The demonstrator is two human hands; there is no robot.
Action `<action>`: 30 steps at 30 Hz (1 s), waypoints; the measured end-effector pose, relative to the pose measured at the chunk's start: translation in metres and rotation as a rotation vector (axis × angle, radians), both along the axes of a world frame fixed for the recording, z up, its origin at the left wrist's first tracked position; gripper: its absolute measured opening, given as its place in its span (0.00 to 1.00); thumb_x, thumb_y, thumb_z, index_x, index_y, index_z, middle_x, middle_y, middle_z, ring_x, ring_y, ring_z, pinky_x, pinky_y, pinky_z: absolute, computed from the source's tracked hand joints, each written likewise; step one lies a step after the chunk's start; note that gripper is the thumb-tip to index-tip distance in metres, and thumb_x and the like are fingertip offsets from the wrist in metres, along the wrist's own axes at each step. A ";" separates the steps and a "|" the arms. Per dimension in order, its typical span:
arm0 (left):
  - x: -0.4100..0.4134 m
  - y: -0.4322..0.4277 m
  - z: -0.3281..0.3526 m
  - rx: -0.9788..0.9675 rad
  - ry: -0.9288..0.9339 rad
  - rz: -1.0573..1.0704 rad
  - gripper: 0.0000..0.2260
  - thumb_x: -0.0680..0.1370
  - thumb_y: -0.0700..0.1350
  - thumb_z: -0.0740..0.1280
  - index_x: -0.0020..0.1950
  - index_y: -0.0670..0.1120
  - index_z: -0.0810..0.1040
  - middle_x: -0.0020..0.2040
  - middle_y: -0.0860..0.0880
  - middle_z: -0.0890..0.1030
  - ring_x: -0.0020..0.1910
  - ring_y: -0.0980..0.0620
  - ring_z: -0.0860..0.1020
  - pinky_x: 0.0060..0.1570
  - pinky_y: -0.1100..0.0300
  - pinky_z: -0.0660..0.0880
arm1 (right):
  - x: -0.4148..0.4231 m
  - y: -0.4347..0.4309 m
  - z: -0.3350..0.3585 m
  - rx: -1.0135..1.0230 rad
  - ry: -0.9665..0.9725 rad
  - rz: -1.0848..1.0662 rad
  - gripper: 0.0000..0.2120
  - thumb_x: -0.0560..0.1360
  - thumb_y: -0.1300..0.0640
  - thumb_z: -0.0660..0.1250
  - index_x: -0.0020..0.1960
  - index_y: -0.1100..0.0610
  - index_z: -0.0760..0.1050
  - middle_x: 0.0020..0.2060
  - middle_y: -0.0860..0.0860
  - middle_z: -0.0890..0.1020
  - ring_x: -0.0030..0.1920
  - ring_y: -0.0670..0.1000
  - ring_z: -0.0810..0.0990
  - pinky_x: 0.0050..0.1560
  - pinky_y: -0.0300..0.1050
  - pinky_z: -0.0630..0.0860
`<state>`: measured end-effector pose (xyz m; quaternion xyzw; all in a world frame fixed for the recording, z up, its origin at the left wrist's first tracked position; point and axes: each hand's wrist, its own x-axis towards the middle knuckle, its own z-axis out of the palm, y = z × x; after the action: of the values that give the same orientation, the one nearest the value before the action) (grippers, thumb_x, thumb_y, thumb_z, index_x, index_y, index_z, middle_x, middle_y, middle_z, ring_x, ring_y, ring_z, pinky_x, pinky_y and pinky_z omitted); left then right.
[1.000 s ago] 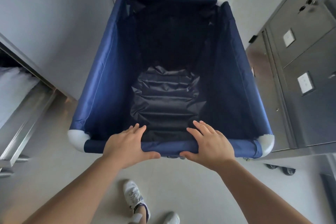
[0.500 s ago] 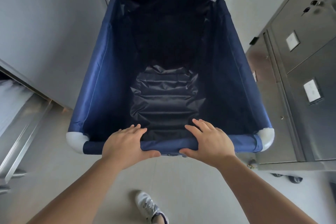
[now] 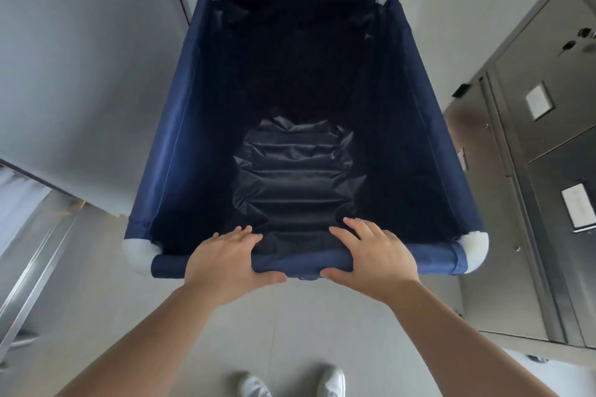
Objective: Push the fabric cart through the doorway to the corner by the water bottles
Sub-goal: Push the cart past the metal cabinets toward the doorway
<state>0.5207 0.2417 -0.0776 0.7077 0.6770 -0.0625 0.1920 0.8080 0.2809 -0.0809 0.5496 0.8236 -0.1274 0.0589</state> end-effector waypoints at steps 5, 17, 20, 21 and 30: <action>-0.003 0.043 0.002 -0.017 0.028 0.022 0.50 0.61 0.85 0.51 0.76 0.59 0.66 0.78 0.57 0.65 0.76 0.55 0.64 0.72 0.51 0.62 | -0.004 0.044 -0.003 0.020 0.016 0.019 0.43 0.68 0.20 0.47 0.75 0.42 0.63 0.75 0.46 0.68 0.74 0.49 0.63 0.68 0.53 0.68; 0.008 0.130 0.003 -0.067 0.024 0.111 0.52 0.57 0.87 0.49 0.74 0.62 0.67 0.77 0.63 0.65 0.69 0.55 0.73 0.57 0.55 0.72 | 0.007 0.143 -0.003 0.029 0.036 0.088 0.42 0.68 0.21 0.50 0.74 0.44 0.66 0.73 0.49 0.70 0.72 0.51 0.67 0.66 0.55 0.70; 0.012 0.148 0.001 -0.048 0.004 0.130 0.49 0.58 0.86 0.53 0.72 0.63 0.69 0.75 0.64 0.68 0.67 0.56 0.74 0.51 0.57 0.70 | 0.010 0.162 -0.004 0.058 0.048 0.097 0.42 0.68 0.21 0.52 0.72 0.45 0.69 0.71 0.50 0.73 0.71 0.52 0.70 0.63 0.56 0.72; 0.012 0.154 0.001 -0.043 0.001 0.137 0.48 0.58 0.86 0.54 0.71 0.63 0.70 0.74 0.64 0.69 0.66 0.57 0.75 0.50 0.57 0.70 | 0.010 0.169 -0.004 0.064 0.052 0.097 0.42 0.68 0.21 0.53 0.72 0.45 0.70 0.71 0.50 0.74 0.70 0.52 0.70 0.63 0.56 0.73; 0.002 0.226 -0.002 0.032 -0.015 0.150 0.46 0.58 0.85 0.53 0.69 0.62 0.72 0.64 0.62 0.78 0.58 0.56 0.79 0.48 0.56 0.74 | -0.001 0.244 -0.002 0.124 0.078 0.111 0.41 0.67 0.22 0.54 0.69 0.48 0.74 0.68 0.51 0.77 0.67 0.53 0.74 0.60 0.55 0.74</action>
<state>0.5230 0.4680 -0.0798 0.6585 0.7275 -0.0320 0.1899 0.8067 0.5245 -0.0826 0.5003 0.8607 -0.0942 -0.0006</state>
